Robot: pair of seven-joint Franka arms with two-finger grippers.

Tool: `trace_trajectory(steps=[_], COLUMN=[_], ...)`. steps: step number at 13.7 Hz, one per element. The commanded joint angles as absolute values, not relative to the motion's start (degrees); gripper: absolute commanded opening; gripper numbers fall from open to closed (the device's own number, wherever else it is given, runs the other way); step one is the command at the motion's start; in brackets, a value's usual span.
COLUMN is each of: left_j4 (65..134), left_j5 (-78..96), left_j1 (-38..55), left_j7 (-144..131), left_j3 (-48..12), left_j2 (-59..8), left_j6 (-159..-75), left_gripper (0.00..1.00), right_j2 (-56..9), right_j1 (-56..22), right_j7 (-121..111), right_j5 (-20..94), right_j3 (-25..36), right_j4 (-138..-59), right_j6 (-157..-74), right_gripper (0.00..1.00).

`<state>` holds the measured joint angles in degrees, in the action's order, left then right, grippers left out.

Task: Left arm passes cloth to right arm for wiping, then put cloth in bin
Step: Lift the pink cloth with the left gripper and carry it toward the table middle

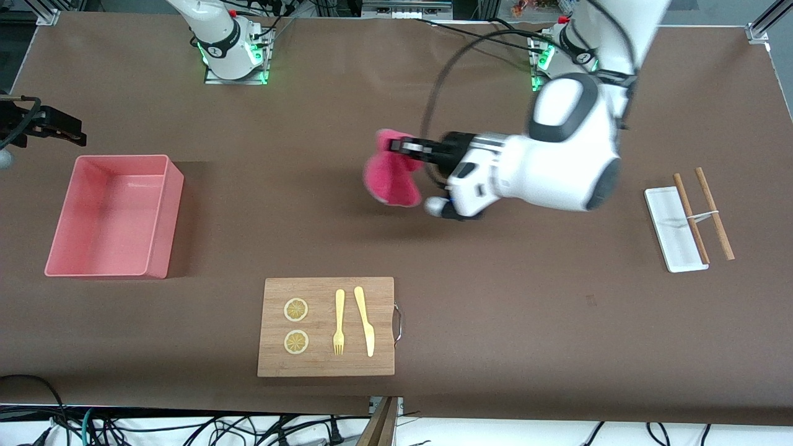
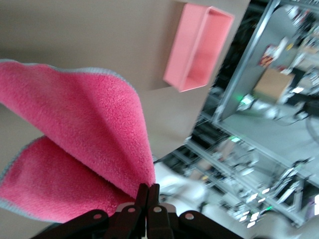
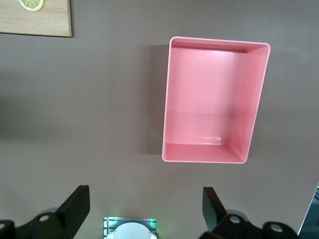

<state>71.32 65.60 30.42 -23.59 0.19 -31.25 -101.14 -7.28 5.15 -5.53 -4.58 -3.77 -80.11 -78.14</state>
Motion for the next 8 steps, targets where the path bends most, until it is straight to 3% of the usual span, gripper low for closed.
trace_trajectory(steps=[1, 4, 8], left_j4=[69.5, 66.1, 64.7], left_j5=[76.0, 82.2, 83.5], left_j1=[38.2, 45.0, 47.8], left_j7=[-29.2, -30.9, -31.7], left_j3=[1.4, 1.4, 1.4], left_j2=[-32.6, -34.8, -36.4], left_j6=[-114.6, -128.4, -133.9], left_gripper=[0.0, 0.0, 0.0], right_j2=[-9.7, -9.8, -11.8], right_j1=[5.8, 5.7, 5.4], right_j7=[-6.5, -6.2, -6.5], right_j5=[-3.8, -3.7, -3.3], right_j3=[-4.0, -4.0, -4.6], right_j4=[-79.5, -79.7, -80.7], right_j6=[-78.0, -78.5, -78.0], right_gripper=[1.0, 1.0, 1.0])
